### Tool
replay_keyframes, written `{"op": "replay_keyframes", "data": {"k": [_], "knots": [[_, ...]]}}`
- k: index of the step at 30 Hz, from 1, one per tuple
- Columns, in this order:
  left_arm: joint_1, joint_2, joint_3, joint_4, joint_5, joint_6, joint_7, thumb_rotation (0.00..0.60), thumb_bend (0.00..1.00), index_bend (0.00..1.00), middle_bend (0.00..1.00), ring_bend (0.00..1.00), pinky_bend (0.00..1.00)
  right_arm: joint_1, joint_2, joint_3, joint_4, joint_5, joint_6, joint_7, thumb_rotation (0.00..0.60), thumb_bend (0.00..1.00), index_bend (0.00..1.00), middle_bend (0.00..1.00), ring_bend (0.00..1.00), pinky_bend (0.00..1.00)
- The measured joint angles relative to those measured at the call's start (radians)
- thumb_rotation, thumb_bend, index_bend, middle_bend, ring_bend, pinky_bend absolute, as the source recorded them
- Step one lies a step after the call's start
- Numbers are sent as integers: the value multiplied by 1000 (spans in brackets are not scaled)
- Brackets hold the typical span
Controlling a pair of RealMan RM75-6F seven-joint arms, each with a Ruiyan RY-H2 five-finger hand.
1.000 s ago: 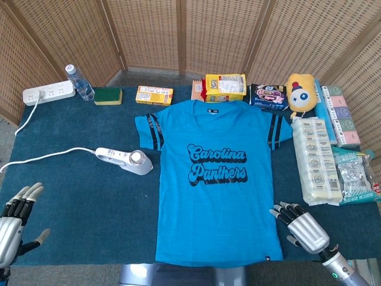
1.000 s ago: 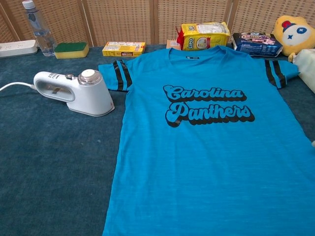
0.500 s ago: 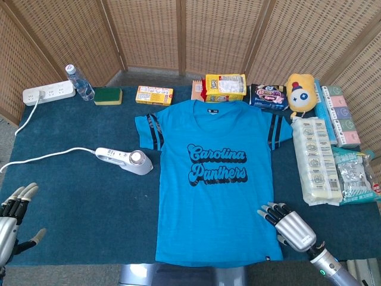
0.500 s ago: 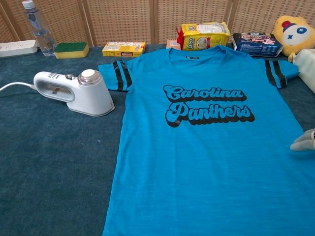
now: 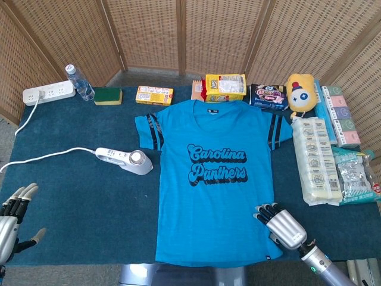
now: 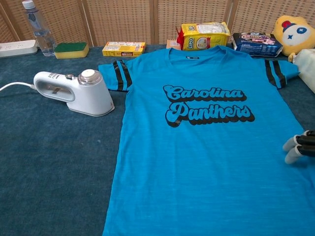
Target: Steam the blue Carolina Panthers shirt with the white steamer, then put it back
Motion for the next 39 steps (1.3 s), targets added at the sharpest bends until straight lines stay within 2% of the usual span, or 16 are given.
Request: {"op": "replay_keyframes", "data": {"k": [7,23,29,32,39], "knots": [[-3,-6,-3,13,-6,-5,-11,600,245,0,69,0,95,4,-5,5,-17,11,-7,-15,600,437,493,380,396,550],[-21,-2,-5,6,3,-26,27,600,245,0,69,0,95,-16,-1,10,-55,36,23,-2,600,608,499,494,557,738],[-51,2,-18,-11,4,-60,75,600,246,6,69,0,95,-23,6,9,-75,45,23,5,600,627,529,539,621,794],[-72,0,-30,-20,-2,-86,106,600,246,45,69,0,95,-26,11,9,-88,47,28,14,600,624,547,560,651,810],[-138,-13,-72,-34,-42,-167,194,600,246,68,83,26,140,-26,15,15,-102,51,34,27,600,617,556,568,662,814]]}}
